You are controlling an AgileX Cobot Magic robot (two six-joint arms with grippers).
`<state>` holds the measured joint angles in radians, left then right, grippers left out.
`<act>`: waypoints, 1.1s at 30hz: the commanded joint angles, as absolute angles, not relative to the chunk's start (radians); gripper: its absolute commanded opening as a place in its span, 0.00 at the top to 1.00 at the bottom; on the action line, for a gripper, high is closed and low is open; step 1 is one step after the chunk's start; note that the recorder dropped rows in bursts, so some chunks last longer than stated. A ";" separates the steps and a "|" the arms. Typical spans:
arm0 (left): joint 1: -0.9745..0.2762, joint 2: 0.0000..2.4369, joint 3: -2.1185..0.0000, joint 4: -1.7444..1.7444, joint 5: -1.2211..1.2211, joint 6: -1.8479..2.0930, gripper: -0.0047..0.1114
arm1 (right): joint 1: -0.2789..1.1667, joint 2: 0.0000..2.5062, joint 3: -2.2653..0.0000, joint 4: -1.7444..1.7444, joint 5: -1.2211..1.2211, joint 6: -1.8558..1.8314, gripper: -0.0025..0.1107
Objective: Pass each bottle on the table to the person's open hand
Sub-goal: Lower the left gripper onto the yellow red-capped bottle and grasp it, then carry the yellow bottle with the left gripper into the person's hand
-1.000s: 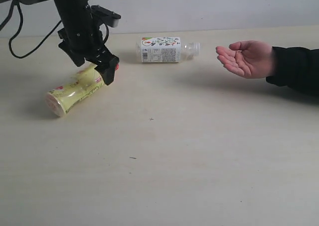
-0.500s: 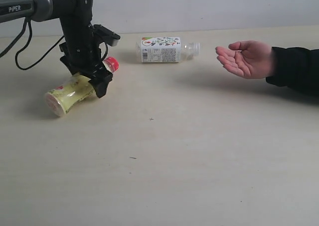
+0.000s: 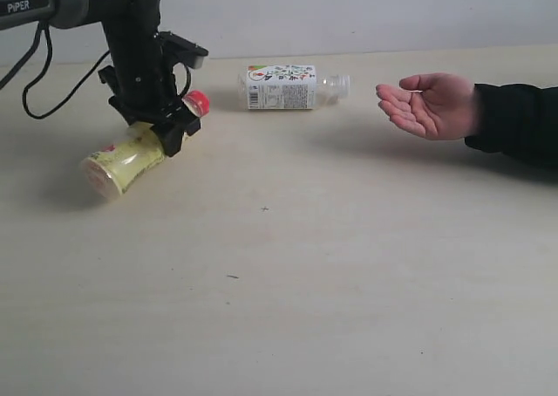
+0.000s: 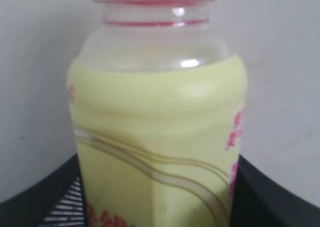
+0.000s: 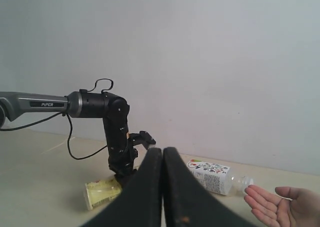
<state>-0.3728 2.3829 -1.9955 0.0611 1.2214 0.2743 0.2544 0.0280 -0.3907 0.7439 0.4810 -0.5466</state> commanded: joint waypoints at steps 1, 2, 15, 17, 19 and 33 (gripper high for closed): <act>-0.422 2.297 -2.001 0.057 1.221 0.084 0.96 | 0.255 0.024 -0.387 0.749 0.474 -0.546 0.98; -0.436 2.280 -2.001 0.057 1.221 0.045 0.96 | 0.255 0.024 -0.387 0.749 0.474 -0.546 0.98; -0.706 2.166 -2.001 0.061 1.221 -0.304 0.96 | 0.255 0.024 -0.387 0.749 0.474 -0.546 0.98; -0.753 2.166 -2.001 0.061 1.221 -0.385 0.96 | 0.255 0.024 -0.387 0.749 0.474 -0.546 0.98; -0.796 2.166 -2.001 0.061 1.221 -0.465 0.96 | 0.255 0.024 -0.387 0.749 0.474 -0.546 0.98; -0.873 2.257 -2.078 -0.337 0.776 -0.475 0.96 | 0.255 0.024 -0.387 0.749 0.474 -0.546 0.98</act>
<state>-0.8862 2.2208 -2.0316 -0.2518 0.8361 -0.5009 0.2544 0.0280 -0.3907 0.7439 0.4810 -0.5466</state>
